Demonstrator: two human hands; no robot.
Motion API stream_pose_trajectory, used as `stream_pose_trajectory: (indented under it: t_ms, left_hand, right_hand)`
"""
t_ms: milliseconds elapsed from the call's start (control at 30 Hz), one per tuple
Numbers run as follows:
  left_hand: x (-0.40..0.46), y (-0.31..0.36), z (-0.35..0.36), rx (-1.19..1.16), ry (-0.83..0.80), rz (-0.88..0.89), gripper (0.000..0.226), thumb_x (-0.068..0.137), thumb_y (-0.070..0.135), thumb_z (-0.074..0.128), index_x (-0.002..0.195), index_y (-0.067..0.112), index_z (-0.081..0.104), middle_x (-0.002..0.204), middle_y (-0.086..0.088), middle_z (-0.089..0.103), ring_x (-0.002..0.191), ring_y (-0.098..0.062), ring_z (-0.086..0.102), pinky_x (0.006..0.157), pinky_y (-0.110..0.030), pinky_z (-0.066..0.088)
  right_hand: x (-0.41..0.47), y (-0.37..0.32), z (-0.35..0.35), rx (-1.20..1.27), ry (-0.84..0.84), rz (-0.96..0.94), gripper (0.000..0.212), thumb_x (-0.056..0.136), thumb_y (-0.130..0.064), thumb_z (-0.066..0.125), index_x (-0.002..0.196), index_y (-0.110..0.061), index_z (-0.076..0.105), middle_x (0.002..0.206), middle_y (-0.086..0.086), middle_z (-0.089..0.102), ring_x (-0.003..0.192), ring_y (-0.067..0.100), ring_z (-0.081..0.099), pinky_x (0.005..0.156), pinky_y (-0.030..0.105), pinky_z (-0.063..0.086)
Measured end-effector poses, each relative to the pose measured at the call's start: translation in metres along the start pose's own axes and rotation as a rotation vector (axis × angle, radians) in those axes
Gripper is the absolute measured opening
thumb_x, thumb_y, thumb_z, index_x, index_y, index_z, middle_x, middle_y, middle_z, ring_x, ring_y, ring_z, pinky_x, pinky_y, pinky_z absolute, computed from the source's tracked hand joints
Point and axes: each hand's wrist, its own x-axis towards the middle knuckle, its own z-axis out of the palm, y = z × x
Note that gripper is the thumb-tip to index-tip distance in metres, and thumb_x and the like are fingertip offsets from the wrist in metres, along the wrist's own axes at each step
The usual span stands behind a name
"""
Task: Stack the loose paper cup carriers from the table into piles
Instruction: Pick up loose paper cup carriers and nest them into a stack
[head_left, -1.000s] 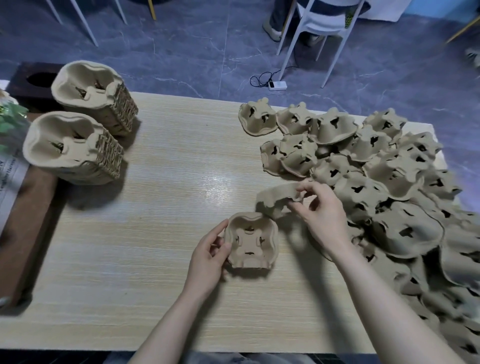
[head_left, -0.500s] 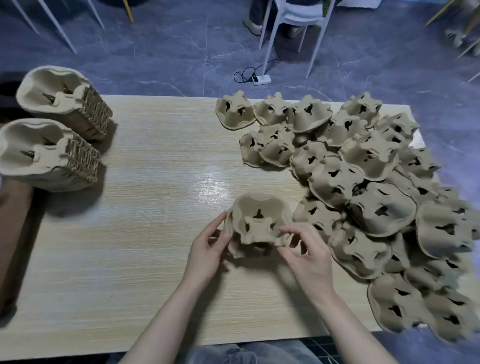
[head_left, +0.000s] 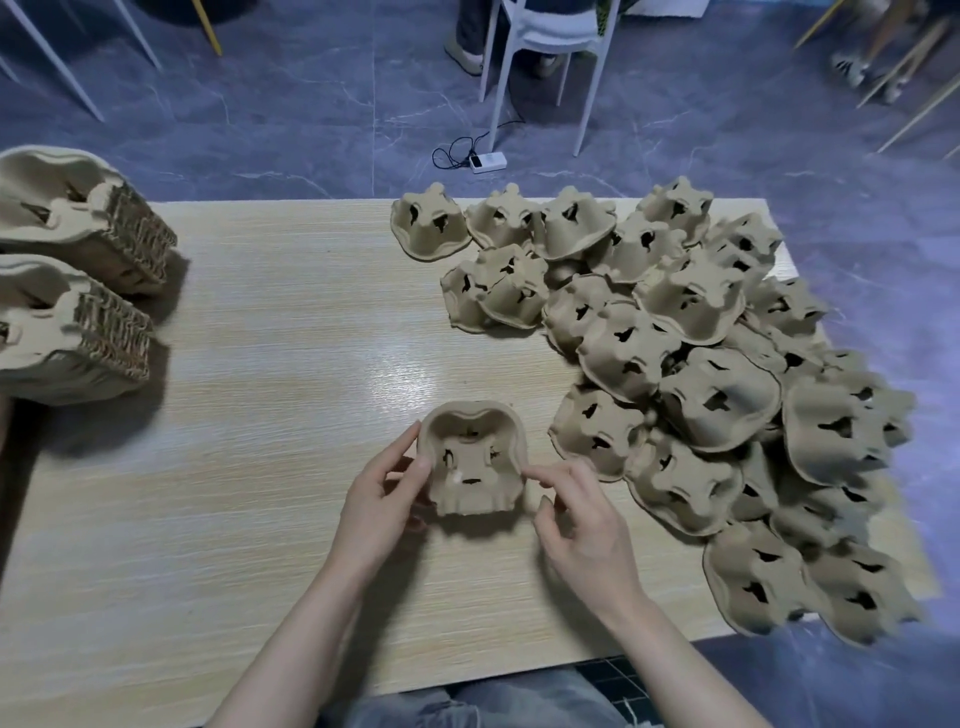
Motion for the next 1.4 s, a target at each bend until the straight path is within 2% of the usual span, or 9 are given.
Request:
stream_pose_trajectory:
  t_ms: [133,333,467,567,900,1067,1200,1300,1400]
  left_hand:
    - [0.002,-0.007,0.0,0.014,-0.014,-0.01,0.057,0.09,0.014,0.068,0.138,0.04,0.052,0.101,-0.004,0.068,0.086,-0.024,0.066,0.076,-0.045,0.058]
    - [0.004,-0.007,0.007,-0.003,-0.026,-0.012,0.059,0.091,0.003,0.064,0.139,0.035,0.051,0.097,-0.008,0.066,0.079,-0.022,0.063,0.074,-0.048,0.056]
    - [0.002,-0.006,0.008,-0.006,-0.023,-0.008,0.058,0.092,0.002,0.063,0.138,0.035,0.051,0.095,-0.008,0.066,0.076,-0.018,0.062,0.066,-0.035,0.055]
    - [0.002,-0.007,0.007,0.004,-0.021,-0.007,0.058,0.092,0.004,0.064,0.139,0.035,0.051,0.094,-0.008,0.066,0.076,-0.017,0.063,0.066,-0.035,0.055]
    - [0.004,-0.006,0.006,-0.024,-0.02,-0.023,0.058,0.091,0.001,0.063,0.134,0.039,0.052,0.09,-0.005,0.062,0.074,-0.015,0.06,0.067,-0.036,0.052]
    - [0.005,-0.004,0.006,-0.018,-0.018,-0.026,0.057,0.091,-0.001,0.063,0.135,0.035,0.053,0.088,-0.003,0.062,0.072,-0.014,0.059,0.069,-0.039,0.052]
    - [0.007,-0.005,0.005,-0.017,-0.025,-0.032,0.057,0.091,-0.001,0.063,0.135,0.034,0.054,0.088,-0.003,0.061,0.072,-0.012,0.059,0.07,-0.041,0.052]
    - [0.008,-0.007,0.004,0.0,-0.029,-0.027,0.057,0.091,0.0,0.064,0.135,0.034,0.054,0.086,0.0,0.062,0.071,-0.01,0.059,0.072,-0.043,0.052]
    - [0.009,-0.008,0.003,0.02,-0.031,-0.026,0.057,0.091,0.001,0.064,0.136,0.035,0.055,0.082,0.007,0.064,0.073,-0.011,0.06,0.077,-0.048,0.054]
  right_hand:
    - [0.008,0.005,-0.012,-0.006,0.046,0.025,0.03,0.09,-0.007,0.058,0.114,-0.025,0.064,0.105,-0.013,0.054,0.067,0.007,0.055,0.053,0.036,0.051]
    - [0.079,0.014,-0.061,-0.154,0.194,0.081,0.044,0.087,-0.01,0.063,0.13,-0.021,0.058,0.121,-0.001,0.05,0.084,0.005,0.049,0.072,0.034,0.051]
    - [0.123,0.022,-0.087,-0.331,0.107,0.202,0.058,0.089,-0.024,0.061,0.143,-0.03,0.04,0.132,0.002,0.043,0.105,0.022,0.055,0.082,0.04,0.05]
    - [0.138,0.025,-0.089,-0.448,-0.036,0.303,0.061,0.09,-0.028,0.059,0.146,-0.028,0.035,0.136,0.006,0.044,0.112,0.031,0.055,0.085,0.043,0.049]
    - [0.131,0.016,-0.083,-0.474,0.023,0.251,0.076,0.079,-0.035,0.076,0.144,-0.027,0.037,0.122,0.007,0.043,0.105,0.032,0.056,0.082,0.044,0.047]
    - [0.127,0.003,-0.081,-0.499,0.061,0.26,0.077,0.085,-0.058,0.06,0.151,-0.032,0.028,0.124,0.004,0.051,0.107,0.028,0.058,0.078,0.038,0.045]
    - [0.122,0.003,-0.08,-0.438,0.093,0.284,0.081,0.087,-0.049,0.063,0.154,-0.029,0.022,0.126,0.005,0.062,0.11,0.031,0.059,0.083,0.039,0.046]
    - [0.122,0.0,-0.081,-0.421,0.092,0.307,0.077,0.085,-0.047,0.066,0.151,-0.03,0.031,0.114,0.006,0.067,0.107,0.031,0.06,0.082,0.039,0.046]
    - [0.123,-0.006,-0.083,-0.411,0.09,0.312,0.053,0.083,-0.047,0.068,0.131,-0.034,0.05,0.099,0.003,0.069,0.102,0.032,0.062,0.074,0.035,0.041]
